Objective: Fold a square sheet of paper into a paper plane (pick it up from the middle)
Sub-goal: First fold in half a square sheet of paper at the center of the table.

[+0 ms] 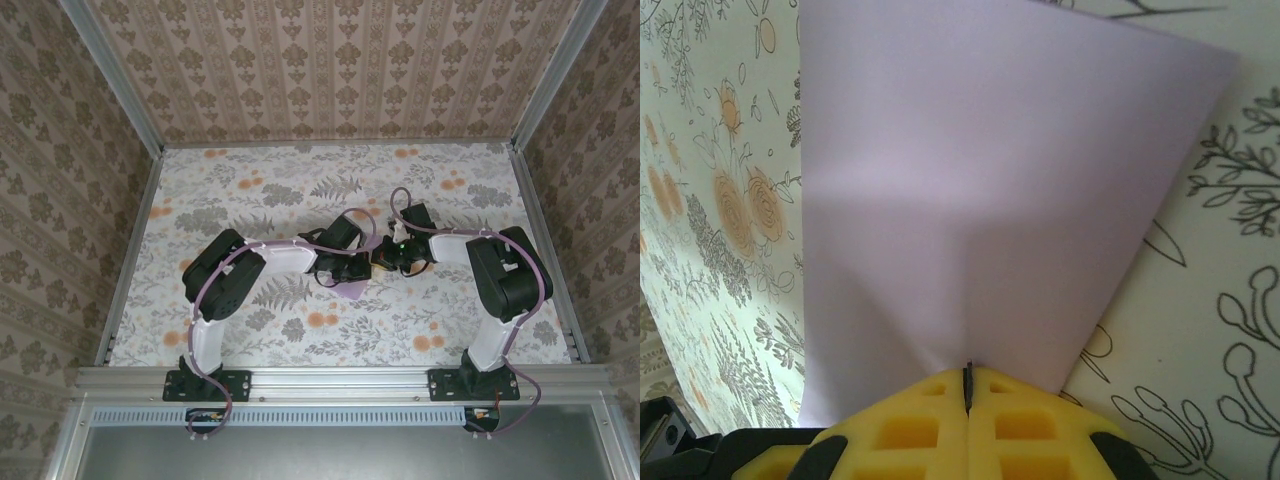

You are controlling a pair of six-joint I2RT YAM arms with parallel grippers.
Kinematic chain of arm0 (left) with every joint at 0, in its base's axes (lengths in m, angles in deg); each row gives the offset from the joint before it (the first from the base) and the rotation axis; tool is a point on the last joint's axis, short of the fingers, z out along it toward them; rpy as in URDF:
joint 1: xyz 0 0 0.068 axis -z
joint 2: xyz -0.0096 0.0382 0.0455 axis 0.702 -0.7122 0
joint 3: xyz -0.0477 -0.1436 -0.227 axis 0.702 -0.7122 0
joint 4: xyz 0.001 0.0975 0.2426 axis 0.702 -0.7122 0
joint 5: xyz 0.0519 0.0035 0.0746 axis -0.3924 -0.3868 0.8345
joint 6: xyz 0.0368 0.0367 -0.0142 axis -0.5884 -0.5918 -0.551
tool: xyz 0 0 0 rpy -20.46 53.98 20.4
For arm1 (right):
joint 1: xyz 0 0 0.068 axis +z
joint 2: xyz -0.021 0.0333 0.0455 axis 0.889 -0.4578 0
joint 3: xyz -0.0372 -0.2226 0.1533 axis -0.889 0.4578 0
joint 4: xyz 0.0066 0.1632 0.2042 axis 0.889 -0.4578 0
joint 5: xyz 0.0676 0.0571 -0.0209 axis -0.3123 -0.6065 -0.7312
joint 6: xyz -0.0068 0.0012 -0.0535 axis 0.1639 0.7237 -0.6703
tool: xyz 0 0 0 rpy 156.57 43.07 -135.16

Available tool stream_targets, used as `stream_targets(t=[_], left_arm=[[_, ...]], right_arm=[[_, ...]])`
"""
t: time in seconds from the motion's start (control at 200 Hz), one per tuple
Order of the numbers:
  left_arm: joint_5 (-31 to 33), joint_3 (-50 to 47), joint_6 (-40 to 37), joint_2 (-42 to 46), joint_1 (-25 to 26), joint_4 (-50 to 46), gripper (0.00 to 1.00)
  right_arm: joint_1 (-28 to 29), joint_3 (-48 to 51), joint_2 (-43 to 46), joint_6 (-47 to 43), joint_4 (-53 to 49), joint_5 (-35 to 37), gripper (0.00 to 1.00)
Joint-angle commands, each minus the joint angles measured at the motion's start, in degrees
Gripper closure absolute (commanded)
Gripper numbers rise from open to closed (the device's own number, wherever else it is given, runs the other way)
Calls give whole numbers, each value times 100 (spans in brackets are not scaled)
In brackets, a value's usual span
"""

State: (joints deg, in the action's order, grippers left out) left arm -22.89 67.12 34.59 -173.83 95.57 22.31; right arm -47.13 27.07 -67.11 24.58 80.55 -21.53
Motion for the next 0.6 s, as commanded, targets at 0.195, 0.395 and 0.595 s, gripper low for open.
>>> stream_targets(t=[0.195,0.395,0.595], left_arm=[[114,-50,181,-134,18,-432,96],[101,-245,343,-191,23,-588,100],[35,-484,441,-192,23,-493,100]], right_arm=[[-109,-134,-201,-239,-69,120,100],[-411,-274,-385,-255,-7,239,100],[-696,-568,-668,-275,-27,278,100]])
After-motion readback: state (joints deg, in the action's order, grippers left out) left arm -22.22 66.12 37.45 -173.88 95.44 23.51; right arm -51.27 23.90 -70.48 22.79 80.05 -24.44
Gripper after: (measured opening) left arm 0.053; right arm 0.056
